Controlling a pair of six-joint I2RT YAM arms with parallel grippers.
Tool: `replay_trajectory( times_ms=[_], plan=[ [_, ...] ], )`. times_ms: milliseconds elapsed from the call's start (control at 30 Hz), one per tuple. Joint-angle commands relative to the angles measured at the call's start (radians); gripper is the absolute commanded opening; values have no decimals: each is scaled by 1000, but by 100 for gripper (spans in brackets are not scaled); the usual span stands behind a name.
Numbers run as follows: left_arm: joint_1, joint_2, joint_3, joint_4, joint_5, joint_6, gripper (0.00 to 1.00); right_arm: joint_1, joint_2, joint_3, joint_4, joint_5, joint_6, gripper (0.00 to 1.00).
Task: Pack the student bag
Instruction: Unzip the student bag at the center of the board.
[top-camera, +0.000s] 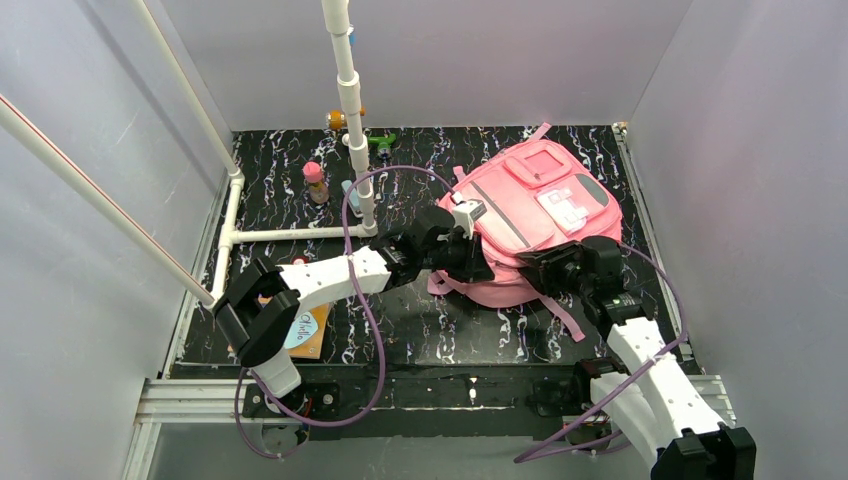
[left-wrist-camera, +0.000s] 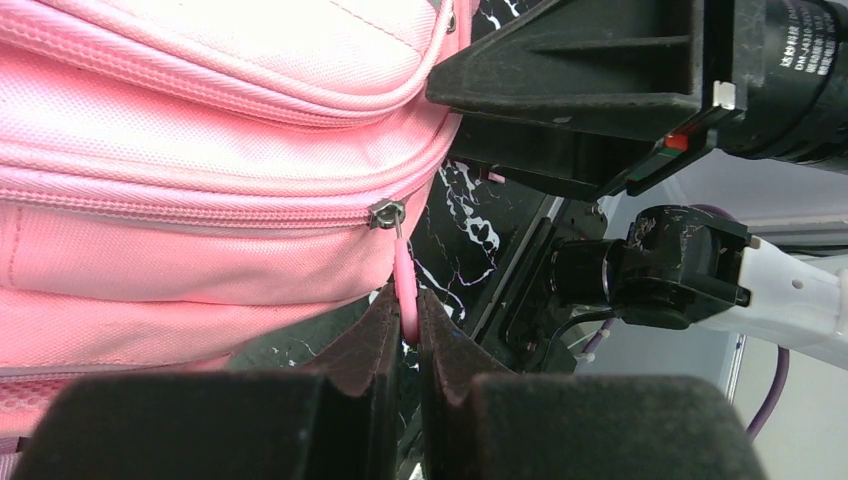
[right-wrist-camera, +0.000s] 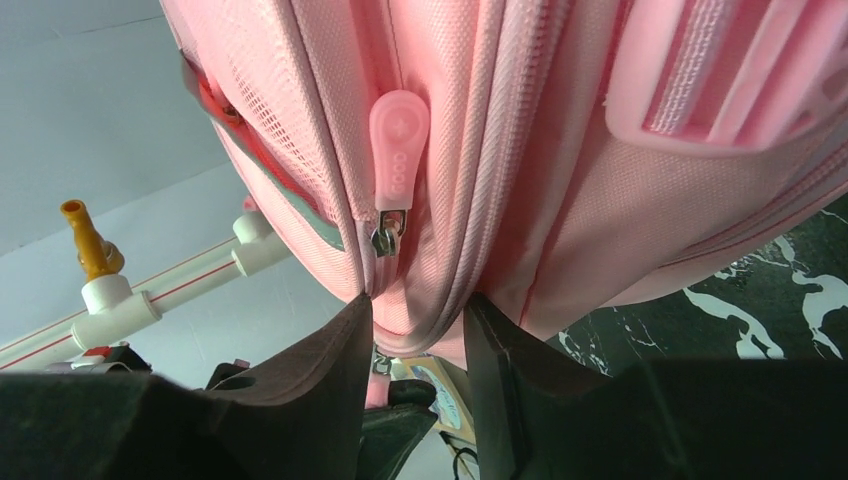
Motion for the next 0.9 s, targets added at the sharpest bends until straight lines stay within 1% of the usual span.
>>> replay_trajectory(
  times_ms=[0,33,67,100,133,167,233,267,400,467,500,567,700,767,867],
  plan=[
    [-38,-20,32,9,57,-1,0,-1,8,-38,193,23,57,49],
    [-38,-20,31,6,55,6,0,-1,7,-40,196,27,53,52],
    [-38,-19,31,5,55,11,0,0,9,-43,204,28,47,52],
    [-38,-19,29,3,55,11,0,-2,9,-46,214,31,37,51],
    [-38,-19,27,2,53,11,0,-2,8,-46,218,34,30,46],
    [-39,-17,24,3,54,11,0,-3,11,-46,217,35,23,37],
    [-39,-20,20,0,54,27,0,-3,12,-40,196,46,-4,13],
    [-38,-23,17,-3,50,35,0,-3,7,-24,157,63,-28,2],
    [-19,-45,9,-46,4,81,0,-8,-25,54,-20,155,-168,1],
    [11,-49,4,-75,-22,100,0,-14,-33,89,-91,159,-243,1],
    [32,-48,4,-94,-34,107,0,-22,-34,99,-118,146,-282,1],
    [85,-41,14,-154,-81,129,0,-53,-35,96,-131,67,-336,1],
    [190,-20,35,-208,-144,183,0,-175,-50,85,-195,-85,-432,1],
    [229,-20,43,-231,-152,200,0,-261,-54,106,-237,-149,-497,1],
    [260,-30,62,-262,-194,248,0,-290,-14,185,-348,-139,-619,1]
  ],
)
